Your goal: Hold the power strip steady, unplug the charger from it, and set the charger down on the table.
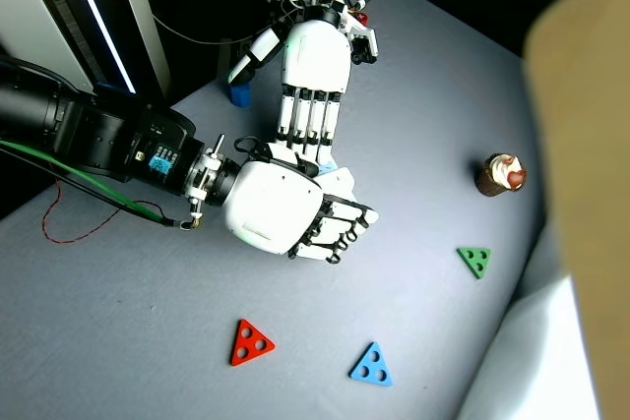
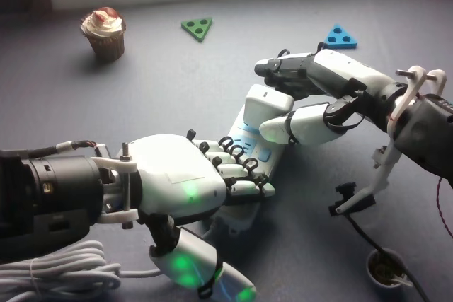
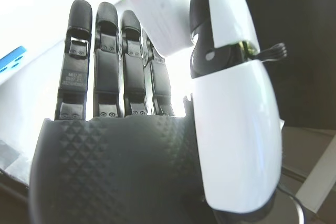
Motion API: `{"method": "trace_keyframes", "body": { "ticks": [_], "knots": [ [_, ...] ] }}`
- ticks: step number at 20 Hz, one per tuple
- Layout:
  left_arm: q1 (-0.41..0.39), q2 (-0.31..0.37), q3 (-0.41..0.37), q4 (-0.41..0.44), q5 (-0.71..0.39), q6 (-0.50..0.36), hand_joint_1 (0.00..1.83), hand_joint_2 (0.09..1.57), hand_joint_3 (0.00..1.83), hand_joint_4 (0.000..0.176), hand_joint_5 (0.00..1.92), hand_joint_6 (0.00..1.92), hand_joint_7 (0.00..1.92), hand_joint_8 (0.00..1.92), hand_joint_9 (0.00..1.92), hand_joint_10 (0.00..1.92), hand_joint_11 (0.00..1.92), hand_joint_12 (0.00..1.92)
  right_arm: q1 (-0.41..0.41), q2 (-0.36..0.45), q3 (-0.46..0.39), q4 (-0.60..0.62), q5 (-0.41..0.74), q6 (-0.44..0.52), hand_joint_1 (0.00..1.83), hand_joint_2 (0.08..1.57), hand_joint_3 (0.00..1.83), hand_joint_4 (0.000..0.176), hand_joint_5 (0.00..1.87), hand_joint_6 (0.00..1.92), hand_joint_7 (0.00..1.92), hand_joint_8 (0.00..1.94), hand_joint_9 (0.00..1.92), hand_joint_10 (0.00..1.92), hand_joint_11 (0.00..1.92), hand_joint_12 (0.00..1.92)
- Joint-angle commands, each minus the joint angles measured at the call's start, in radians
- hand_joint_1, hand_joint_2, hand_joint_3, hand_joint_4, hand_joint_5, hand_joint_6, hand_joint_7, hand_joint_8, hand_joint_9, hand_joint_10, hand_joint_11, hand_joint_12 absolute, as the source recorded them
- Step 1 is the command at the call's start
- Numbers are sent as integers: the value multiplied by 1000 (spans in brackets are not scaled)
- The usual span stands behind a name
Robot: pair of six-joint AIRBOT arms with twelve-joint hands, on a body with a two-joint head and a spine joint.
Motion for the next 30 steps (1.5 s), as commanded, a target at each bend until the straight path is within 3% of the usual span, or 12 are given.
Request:
{"method": "trace_keyframes", "body": {
  "ticks": [1, 3, 6, 7, 8, 9, 10, 12, 15, 18, 24, 30],
  "knots": [
    [-3, -1, 1, -2, -30, -4, 0, 955, 0, 0, 134, 1, 144, 2, 135, 2, 138, 11, 3, 8, 2, -32, 88, 15, 1185, 1007, 3, 0, 429, 6, 479, 3, 504, 3, 309, 554],
    [-3, -1, 1, -2, -30, -4, 0, 958, 2, 0, 135, 3, 143, 3, 137, 4, 143, 13, 3, 8, 2, -32, 88, 15, 1220, 1005, 0, 0, 437, 7, 491, 6, 523, 9, 318, 564],
    [-6, -1, 1, -2, -30, -4, 0, 949, 0, 0, 139, 3, 149, 4, 139, 4, 137, 10, 3, 8, 3, -33, 88, 15, 1332, 998, 0, 0, 669, 4, 822, 8, 893, 26, 517, 763],
    [-6, -1, 1, -2, -30, -4, 0, 953, 0, 0, 143, 5, 155, 6, 146, 6, 140, 12, 3, 8, 3, -36, 88, 14, 1464, 1020, 5, 0, 737, 6, 1075, 477, 1011, 839, 529, 921],
    [-7, -1, 1, -2, -29, -4, 0, 953, 0, 0, 141, 4, 149, 3, 140, 3, 132, 8, 3, 8, 3, -44, 91, 13, 1493, 1025, 0, 0, 886, 17, 1174, 524, 1002, 1040, 619, 1009],
    [-8, -1, 0, -2, -28, -4, 0, 954, 0, 0, 147, 5, 152, 4, 140, 3, 133, 8, 3, 8, 3, -52, 94, 13, 1416, 1057, 5, 0, 965, 517, 1179, 676, 1006, 1126, 660, 1051],
    [-10, -1, 0, -2, -24, -4, 0, 949, 0, 0, 141, 2, 143, 0, 130, 0, 124, 4, 3, 8, 3, -54, 94, 13, 1402, 1058, 0, 0, 1000, 618, 1202, 661, 1023, 1119, 663, 1071],
    [-12, -1, -1, -2, -18, -4, 0, 950, 0, 0, 149, 5, 158, 7, 146, 7, 145, 13, 3, 9, 3, -54, 94, 13, 1404, 1034, 0, 0, 1104, 537, 1244, 592, 1057, 1039, 691, 1045],
    [-12, -1, -2, -2, -17, -5, 0, 955, 1, 0, 145, 2, 153, 3, 140, 3, 131, 7, 3, 9, 1, -85, 107, 13, 1402, 1030, 1, 0, 1102, 566, 1249, 541, 1075, 1035, 671, 1094],
    [-13, -1, -1, -2, -15, -9, 0, 956, 2, 0, 148, 3, 160, 5, 145, 4, 138, 10, 3, 9, -2, -119, 125, 13, 1403, 1020, 0, 0, 1116, 584, 1277, 490, 1109, 943, 743, 978],
    [-13, -2, 1, -2, -13, -21, 0, 961, 3, 0, 139, 0, 154, 1, 147, 2, 151, 15, 11, 11, -4, -139, 161, 9, 1399, 1030, 1, 0, 1070, 677, 1262, 497, 1087, 985, 735, 956],
    [-14, -5, 4, -2, -10, -43, 0, 953, 0, 0, 155, 6, 164, 5, 158, 6, 174, 24, 41, 21, -9, -139, 189, 9, 1403, 1017, 0, 0, 1126, 567, 1316, 399, 1099, 973, 732, 990]
  ]
}}
